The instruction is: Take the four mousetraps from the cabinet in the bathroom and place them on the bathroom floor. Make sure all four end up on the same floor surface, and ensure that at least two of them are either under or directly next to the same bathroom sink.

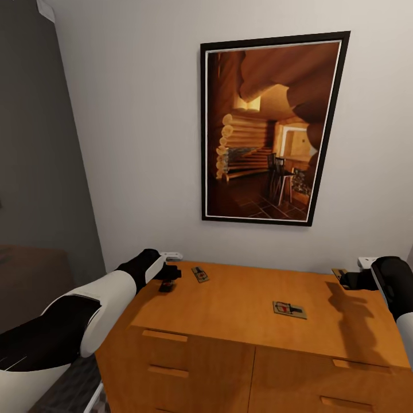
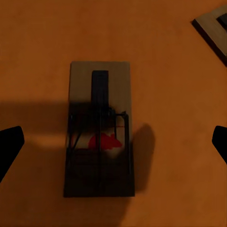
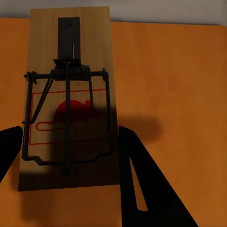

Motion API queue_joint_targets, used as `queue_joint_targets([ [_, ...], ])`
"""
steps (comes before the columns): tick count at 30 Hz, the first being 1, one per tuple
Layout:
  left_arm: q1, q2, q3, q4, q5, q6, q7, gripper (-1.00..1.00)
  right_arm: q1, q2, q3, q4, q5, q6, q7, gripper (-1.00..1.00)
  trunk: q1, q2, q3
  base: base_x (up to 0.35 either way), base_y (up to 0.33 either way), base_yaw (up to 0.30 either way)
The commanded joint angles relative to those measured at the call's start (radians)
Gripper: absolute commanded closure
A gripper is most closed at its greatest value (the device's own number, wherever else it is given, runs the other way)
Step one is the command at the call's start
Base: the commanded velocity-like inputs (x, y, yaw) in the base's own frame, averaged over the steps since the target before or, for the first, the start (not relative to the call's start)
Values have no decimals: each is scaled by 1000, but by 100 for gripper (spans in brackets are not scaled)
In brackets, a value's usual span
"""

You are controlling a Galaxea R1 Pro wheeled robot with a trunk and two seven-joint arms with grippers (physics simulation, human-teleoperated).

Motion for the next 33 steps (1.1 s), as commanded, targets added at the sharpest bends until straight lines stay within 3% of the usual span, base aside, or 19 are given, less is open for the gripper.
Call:
queue_joint_targets([
  [1, -1, 0, -6, -2, 10, 5, 6, -100, -1, 0, -2, -1, 9, 3, 6, 100, 0, -1, -1, 0, 0, 0],
  [25, -1, 0, -6, -2, 10, 5, 8, -100, 0, 1, -2, -1, 9, 5, 8, 100, 0, -1, -1, 0, 0, 0],
  [33, -1, -3, -6, -2, 14, 5, 72, -100, -1, 1, -3, 0, 6, 5, 8, 100, 0, -1, -1, 0, 0, 0],
])
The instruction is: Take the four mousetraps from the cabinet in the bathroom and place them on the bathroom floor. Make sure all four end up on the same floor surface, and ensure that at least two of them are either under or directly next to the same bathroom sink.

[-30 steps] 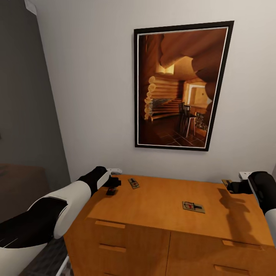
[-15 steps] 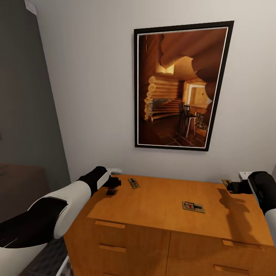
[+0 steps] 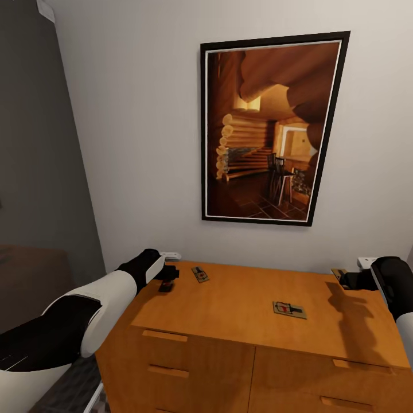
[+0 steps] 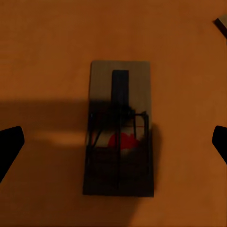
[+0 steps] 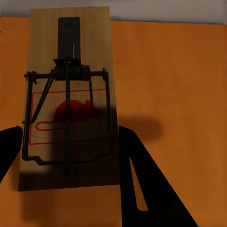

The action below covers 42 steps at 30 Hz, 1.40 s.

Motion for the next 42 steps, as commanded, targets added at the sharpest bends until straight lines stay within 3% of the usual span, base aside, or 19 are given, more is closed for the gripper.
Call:
queue_joint_targets([
  [1, 0, 0, -6, -2, 11, 5, 12, -100, -1, 0, -2, -1, 8, 3, 6, 100, 0, -1, -1, 0, 0, 0],
  [39, 0, -3, -6, -3, 11, 4, 29, -100, 0, 0, -4, 4, 8, 3, 5, 100, 0, -1, -1, 0, 0, 0],
  [42, 0, -3, -6, -3, 11, 4, 29, -100, 0, -1, -4, 3, 8, 3, 5, 100, 12, -22, -11, 0, 0, 0],
])
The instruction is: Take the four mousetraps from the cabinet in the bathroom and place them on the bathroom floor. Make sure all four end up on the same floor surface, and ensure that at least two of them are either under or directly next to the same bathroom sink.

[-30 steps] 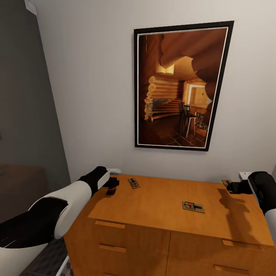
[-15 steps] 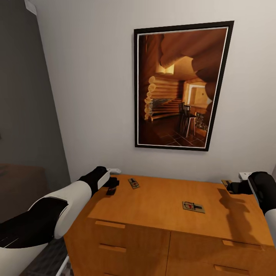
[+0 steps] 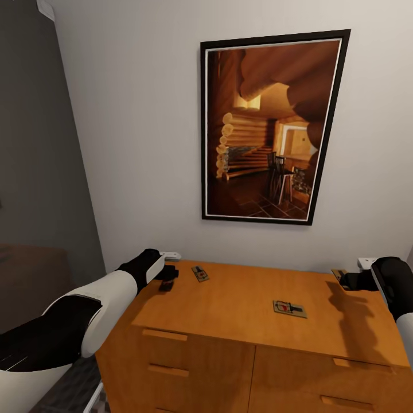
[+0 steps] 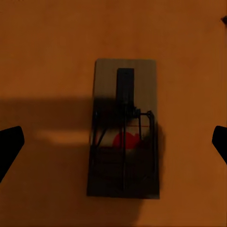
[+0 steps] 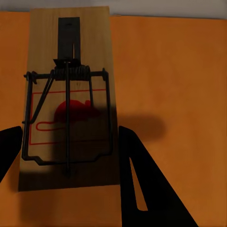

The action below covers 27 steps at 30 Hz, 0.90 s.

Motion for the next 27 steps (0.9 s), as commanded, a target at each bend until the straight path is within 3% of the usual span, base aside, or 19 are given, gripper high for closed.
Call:
queue_joint_targets([
  [1, 0, 0, -6, -2, 11, 5, 7, -100, -1, 0, -2, -1, 9, 3, 7, 100, 4, -8, -5, 0, 0, 0],
  [7, 0, 0, -6, -2, 11, 5, 7, -100, -1, 0, -2, -2, 9, 3, 6, 100, 27, -50, -23, 0, 0, 0],
  [27, 0, -1, -6, -1, 11, 5, 8, -100, -1, 0, -2, -2, 9, 3, 6, 100, 27, -50, -23, 0, 0, 0],
])
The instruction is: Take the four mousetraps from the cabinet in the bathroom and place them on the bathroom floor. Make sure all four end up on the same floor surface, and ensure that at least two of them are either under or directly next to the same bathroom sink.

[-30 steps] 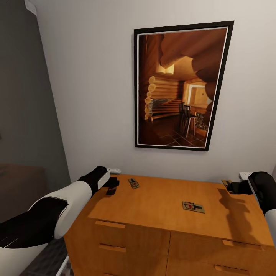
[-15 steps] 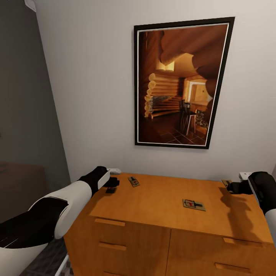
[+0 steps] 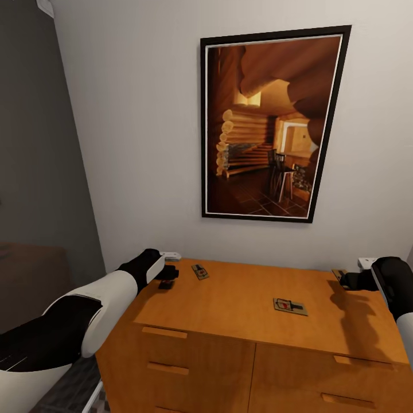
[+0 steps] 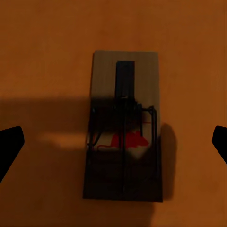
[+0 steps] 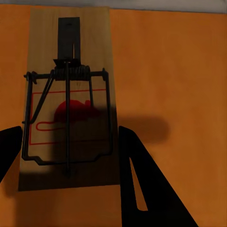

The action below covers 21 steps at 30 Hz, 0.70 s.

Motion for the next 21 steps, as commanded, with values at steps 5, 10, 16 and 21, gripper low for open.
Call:
queue_joint_targets([
  [5, 0, 0, -6, -1, 11, 5, 7, -100, -1, 0, -2, -1, 9, 3, 6, 100, 0, -1, -1, 0, 0, 0],
  [10, 0, 0, -6, -1, 11, 5, 7, -100, -1, 0, -2, -1, 9, 3, 6, 100, 0, -1, -1, 0, 0, 0],
  [16, 0, 0, -6, -1, 11, 5, 7, -100, -1, 0, -2, -1, 9, 3, 6, 100, 0, -1, -1, 0, 0, 0],
  [21, 0, 0, -6, 1, 12, 5, 6, -100, -1, 0, -2, -1, 9, 3, 6, 100, 0, -1, -1, 0, 0, 0],
])
